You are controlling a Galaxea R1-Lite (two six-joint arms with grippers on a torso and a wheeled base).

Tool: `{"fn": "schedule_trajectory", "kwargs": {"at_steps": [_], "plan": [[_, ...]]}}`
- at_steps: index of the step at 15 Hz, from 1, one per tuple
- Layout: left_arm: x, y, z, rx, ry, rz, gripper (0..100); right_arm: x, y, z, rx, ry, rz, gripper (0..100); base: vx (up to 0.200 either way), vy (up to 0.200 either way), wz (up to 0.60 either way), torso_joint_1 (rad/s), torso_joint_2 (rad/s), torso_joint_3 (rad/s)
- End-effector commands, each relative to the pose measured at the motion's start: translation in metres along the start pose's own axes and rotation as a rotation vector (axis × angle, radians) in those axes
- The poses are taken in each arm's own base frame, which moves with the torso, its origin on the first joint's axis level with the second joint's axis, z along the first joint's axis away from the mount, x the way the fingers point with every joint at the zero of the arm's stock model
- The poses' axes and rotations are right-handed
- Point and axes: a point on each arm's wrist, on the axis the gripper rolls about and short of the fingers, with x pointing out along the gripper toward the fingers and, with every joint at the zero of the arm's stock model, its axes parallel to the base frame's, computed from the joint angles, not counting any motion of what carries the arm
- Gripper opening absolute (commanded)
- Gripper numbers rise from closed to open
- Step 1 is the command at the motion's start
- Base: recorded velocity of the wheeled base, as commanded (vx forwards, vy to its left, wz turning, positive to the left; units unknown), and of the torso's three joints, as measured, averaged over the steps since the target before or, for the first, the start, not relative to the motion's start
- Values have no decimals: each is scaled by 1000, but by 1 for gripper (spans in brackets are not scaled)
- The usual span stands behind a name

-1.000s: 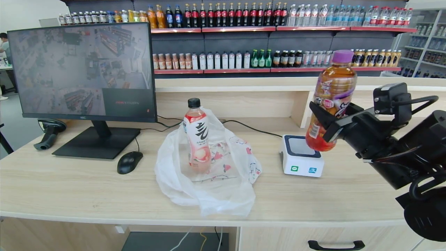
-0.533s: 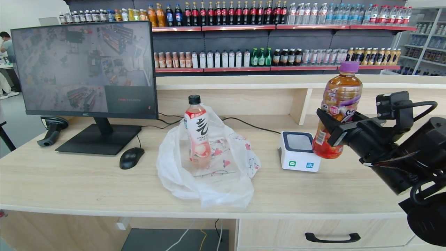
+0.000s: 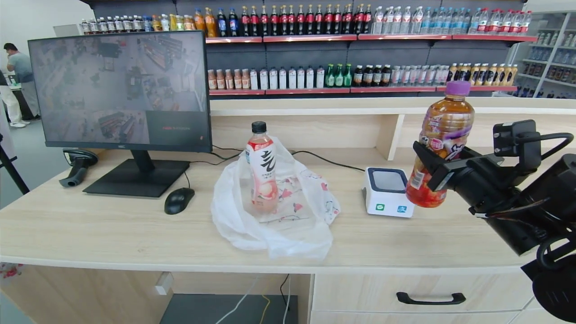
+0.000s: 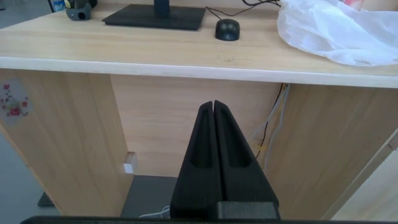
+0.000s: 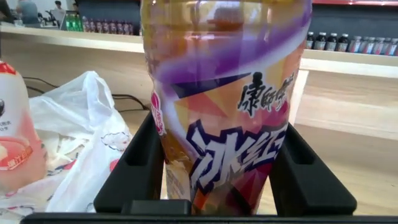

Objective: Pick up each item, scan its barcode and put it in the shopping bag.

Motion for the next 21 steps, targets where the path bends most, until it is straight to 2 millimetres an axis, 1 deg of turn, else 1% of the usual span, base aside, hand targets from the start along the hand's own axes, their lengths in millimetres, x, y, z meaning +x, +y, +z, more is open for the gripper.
{"fn": "schedule_trajectory", "kwargs": {"at_steps": [1, 3, 7, 13, 14, 15, 16, 19, 20, 21], "plan": [[0, 0, 0, -1, -2, 1, 0, 0, 1, -1, 2, 1, 4, 0, 0, 200, 0, 22, 7, -2], [0, 0, 0, -1, -2, 1, 0, -1, 1, 0, 3, -2, 6, 0, 0, 200, 0, 2, 2, -2], [0, 0, 0, 0, -2, 1, 0, -1, 1, 3, 3, -11, 5, 0, 0, 0, 0, 0, 0, 0], [0, 0, 0, 0, -2, 1, 0, -3, 3, 8, 5, -27, 13, 0, 0, 0, 600, 3, 4, 3], [0, 0, 0, 0, -2, 1, 0, -8, 3, 12, 6, -33, 14, 0, 0, 0, 0, 0, 0, 0], [0, 0, 0, 0, -2, 1, 0, -9, 3, 11, 5, -29, 14, 0, 0, 0, 0, 0, 0, 0], [0, 0, 0, 0, -2, 1, 0, -22, 3, 9, 6, 0, 18, 0, 0, 0, 0, 0, 0, 0], [0, 0, 0, 5, -3, 1, 0, -28, 4, 6, 8, 24, 23, 0, 0, 0, 0, 0, 0, 0], [0, 0, 0, 3, -3, 1, 0, -30, 6, 4, 17, 38, 32, 0, 0, 0, 0, 0, 0, 0], [0, 0, 0, 5, -3, 1, 0, -33, 14, 1, 43, 53, 63, 0, 0, 0, 0, 0, 0, 0]]}}
